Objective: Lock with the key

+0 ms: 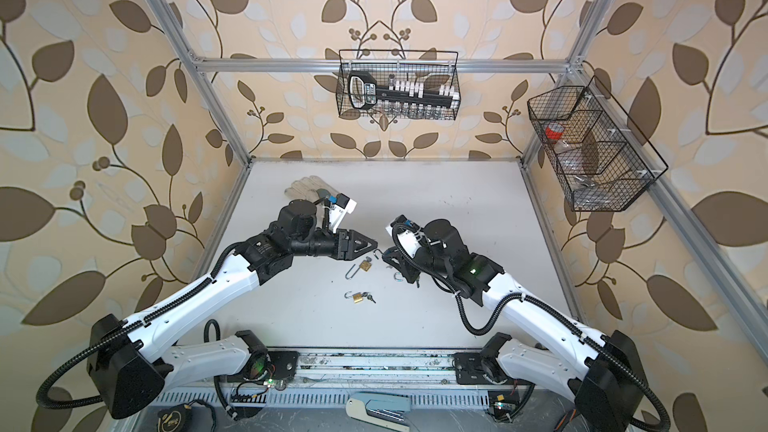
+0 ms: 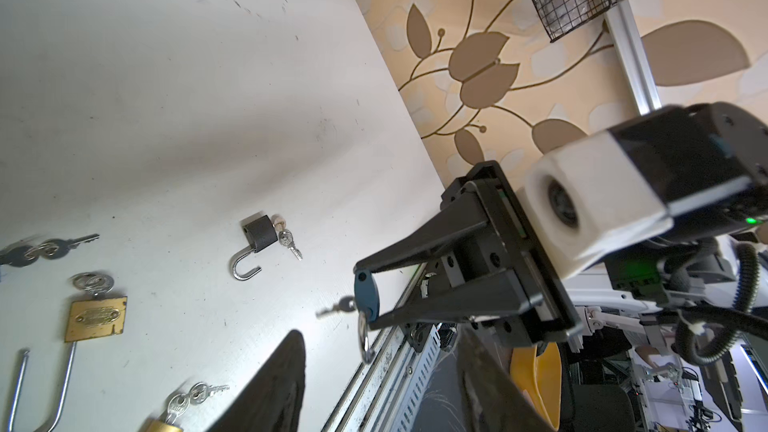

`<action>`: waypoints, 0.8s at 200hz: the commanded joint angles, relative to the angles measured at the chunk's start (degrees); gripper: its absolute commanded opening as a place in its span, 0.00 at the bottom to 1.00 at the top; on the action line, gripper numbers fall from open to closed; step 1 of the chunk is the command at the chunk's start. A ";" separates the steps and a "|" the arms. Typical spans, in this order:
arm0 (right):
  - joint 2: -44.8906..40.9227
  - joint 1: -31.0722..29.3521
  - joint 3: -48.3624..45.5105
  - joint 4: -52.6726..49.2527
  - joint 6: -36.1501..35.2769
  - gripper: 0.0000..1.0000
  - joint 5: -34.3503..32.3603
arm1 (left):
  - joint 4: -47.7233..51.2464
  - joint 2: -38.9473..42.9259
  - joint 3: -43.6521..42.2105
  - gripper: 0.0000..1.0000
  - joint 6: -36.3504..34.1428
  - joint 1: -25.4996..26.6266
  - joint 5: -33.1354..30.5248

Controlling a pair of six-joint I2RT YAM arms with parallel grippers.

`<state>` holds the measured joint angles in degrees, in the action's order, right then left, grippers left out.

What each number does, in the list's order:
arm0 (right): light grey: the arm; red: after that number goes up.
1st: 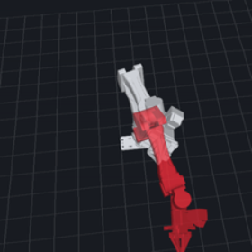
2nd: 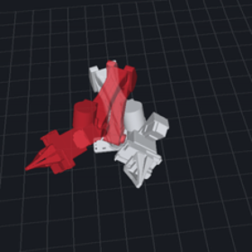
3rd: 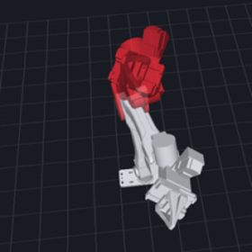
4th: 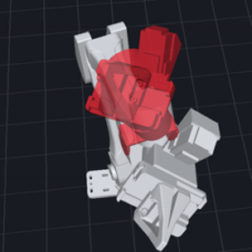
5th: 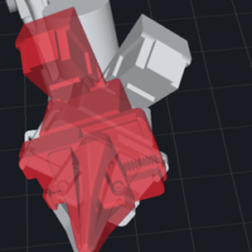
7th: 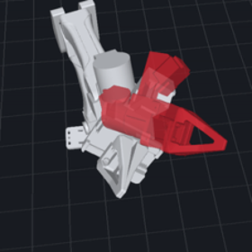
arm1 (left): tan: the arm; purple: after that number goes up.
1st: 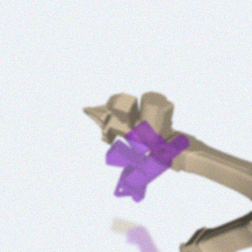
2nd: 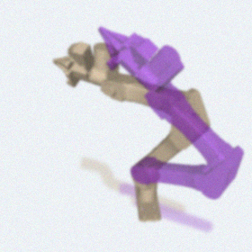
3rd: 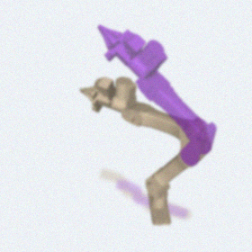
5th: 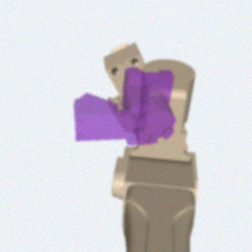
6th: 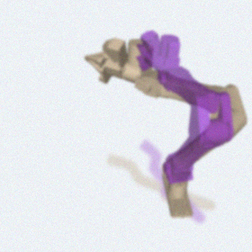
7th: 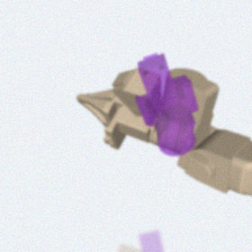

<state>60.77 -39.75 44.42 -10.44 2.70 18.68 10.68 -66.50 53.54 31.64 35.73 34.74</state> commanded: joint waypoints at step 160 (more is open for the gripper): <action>-0.35 -1.74 3.10 2.76 -1.42 0.00 -0.83 | -1.27 -0.82 1.60 0.02 -1.85 1.45 2.08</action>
<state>61.19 -41.25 45.78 -9.17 2.04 18.41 10.46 -67.96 53.54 30.98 36.80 35.90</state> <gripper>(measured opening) 0.231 0.055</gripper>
